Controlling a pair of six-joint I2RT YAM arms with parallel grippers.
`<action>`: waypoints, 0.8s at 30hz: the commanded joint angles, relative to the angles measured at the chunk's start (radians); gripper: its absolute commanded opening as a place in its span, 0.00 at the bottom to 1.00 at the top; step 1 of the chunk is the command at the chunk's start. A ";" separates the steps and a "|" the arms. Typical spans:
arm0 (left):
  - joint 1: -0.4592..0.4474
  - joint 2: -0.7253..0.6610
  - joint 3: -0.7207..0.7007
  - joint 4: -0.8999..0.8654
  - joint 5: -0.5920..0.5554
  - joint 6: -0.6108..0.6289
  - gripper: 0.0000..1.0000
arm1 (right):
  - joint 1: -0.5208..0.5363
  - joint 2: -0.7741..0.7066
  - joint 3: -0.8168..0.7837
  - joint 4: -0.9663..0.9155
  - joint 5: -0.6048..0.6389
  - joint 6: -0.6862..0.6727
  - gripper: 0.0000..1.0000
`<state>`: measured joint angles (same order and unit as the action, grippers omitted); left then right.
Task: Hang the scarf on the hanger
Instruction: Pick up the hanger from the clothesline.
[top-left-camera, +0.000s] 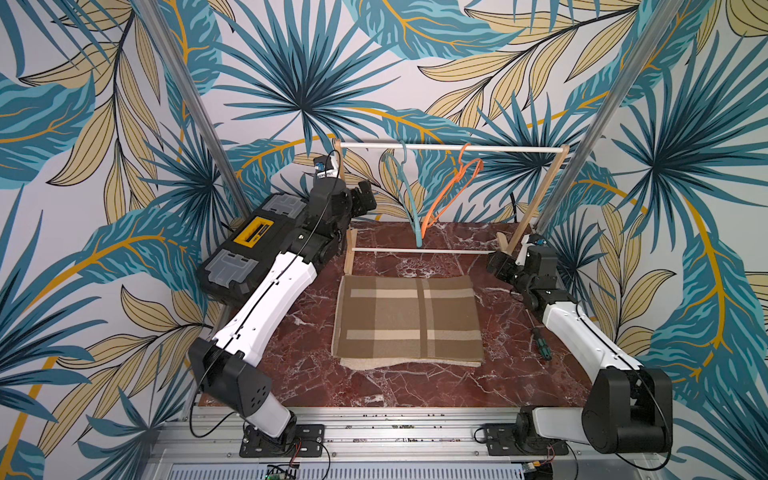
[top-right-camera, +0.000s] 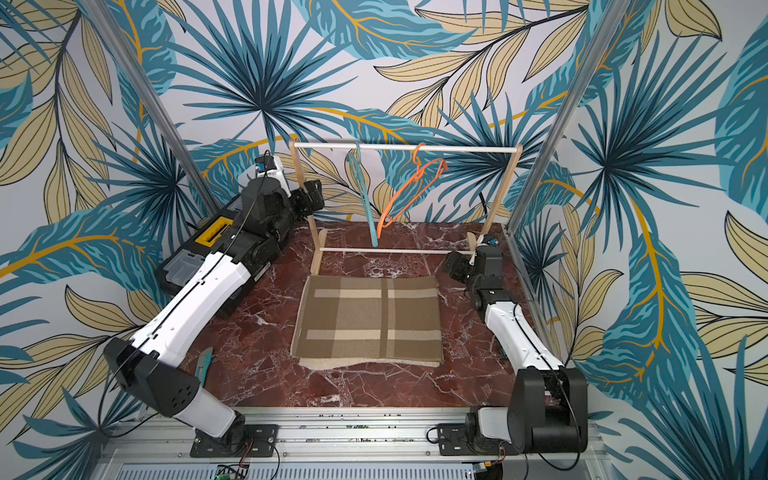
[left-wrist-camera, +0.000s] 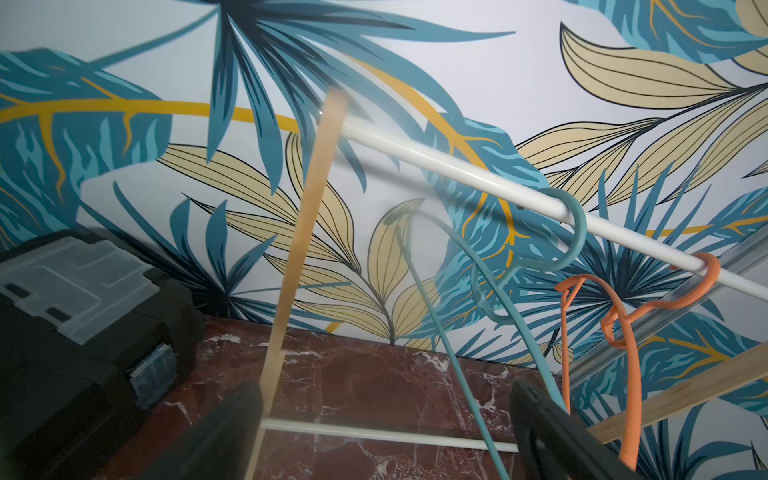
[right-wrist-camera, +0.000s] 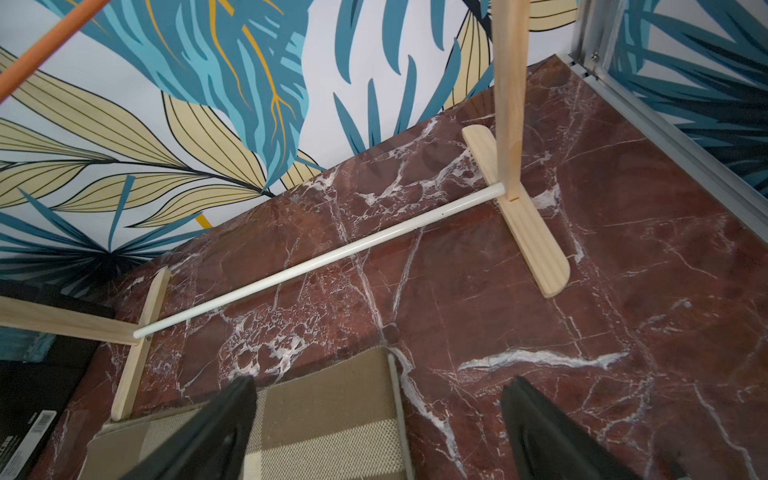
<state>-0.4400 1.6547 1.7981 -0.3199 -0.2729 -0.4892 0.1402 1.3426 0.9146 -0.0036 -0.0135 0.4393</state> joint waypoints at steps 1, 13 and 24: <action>-0.068 0.119 0.193 -0.127 -0.019 -0.041 0.97 | 0.008 -0.005 0.014 -0.050 0.046 -0.038 0.96; -0.154 0.354 0.493 -0.235 -0.167 0.042 0.96 | 0.013 0.008 0.008 -0.017 0.067 -0.088 0.97; -0.161 0.492 0.626 -0.265 -0.169 0.062 0.95 | 0.013 0.035 -0.001 0.019 0.038 -0.091 0.97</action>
<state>-0.5953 2.1368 2.3817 -0.5667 -0.4271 -0.4442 0.1471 1.3659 0.9146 -0.0116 0.0338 0.3626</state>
